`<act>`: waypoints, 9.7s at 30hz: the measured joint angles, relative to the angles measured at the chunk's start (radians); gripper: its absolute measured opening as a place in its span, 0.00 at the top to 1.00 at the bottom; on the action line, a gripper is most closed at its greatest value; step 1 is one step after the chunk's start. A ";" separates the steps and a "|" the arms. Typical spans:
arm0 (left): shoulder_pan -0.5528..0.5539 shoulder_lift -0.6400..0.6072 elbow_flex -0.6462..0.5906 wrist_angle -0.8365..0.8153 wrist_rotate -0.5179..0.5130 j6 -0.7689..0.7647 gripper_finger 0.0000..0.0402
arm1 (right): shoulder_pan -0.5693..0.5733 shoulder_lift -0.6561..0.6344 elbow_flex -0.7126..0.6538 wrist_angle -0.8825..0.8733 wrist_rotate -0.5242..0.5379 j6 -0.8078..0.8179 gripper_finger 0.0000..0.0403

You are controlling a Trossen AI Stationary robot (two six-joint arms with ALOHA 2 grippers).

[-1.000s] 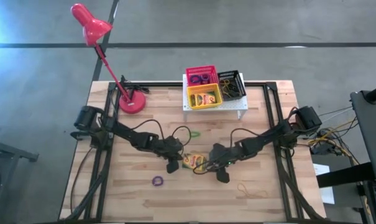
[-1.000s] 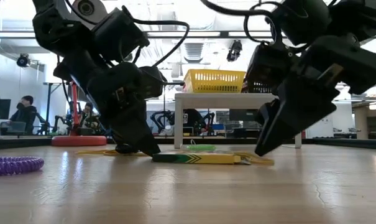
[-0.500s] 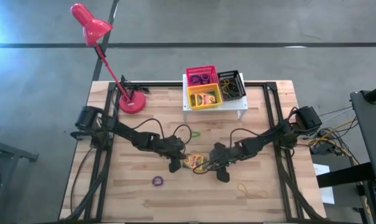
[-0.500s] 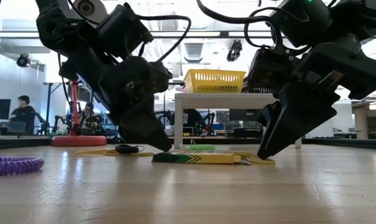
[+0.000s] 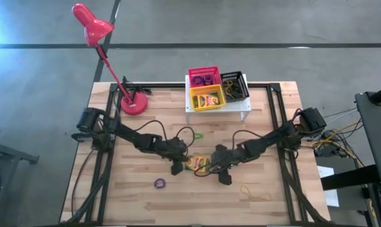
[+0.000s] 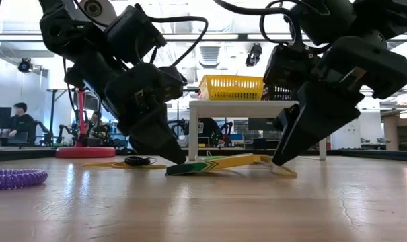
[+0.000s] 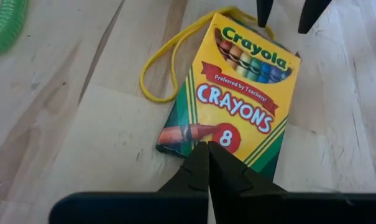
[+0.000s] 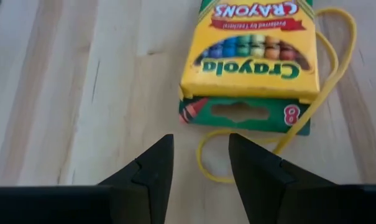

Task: Pick & Place Office Desk Supplies
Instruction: Put the crayon box into the yellow bin on the shelf, then adjust the red bin on the shelf

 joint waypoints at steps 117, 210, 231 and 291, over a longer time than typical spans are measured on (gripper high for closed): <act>0.039 -0.342 -0.005 -0.251 -0.767 0.257 1.00 | -0.558 0.318 1.659 -1.772 0.312 -0.019 0.92; 0.049 -0.386 0.002 -0.153 -0.758 0.278 1.00 | -0.647 0.179 1.264 -1.499 -0.075 -0.620 0.97; 0.049 -0.386 0.002 -0.121 -0.743 0.264 1.00 | -0.670 0.172 1.227 -1.267 0.032 -0.573 0.98; 0.045 -0.492 0.003 -0.169 -0.647 0.245 1.00 | -0.962 0.237 1.177 -1.001 -0.052 -0.608 0.98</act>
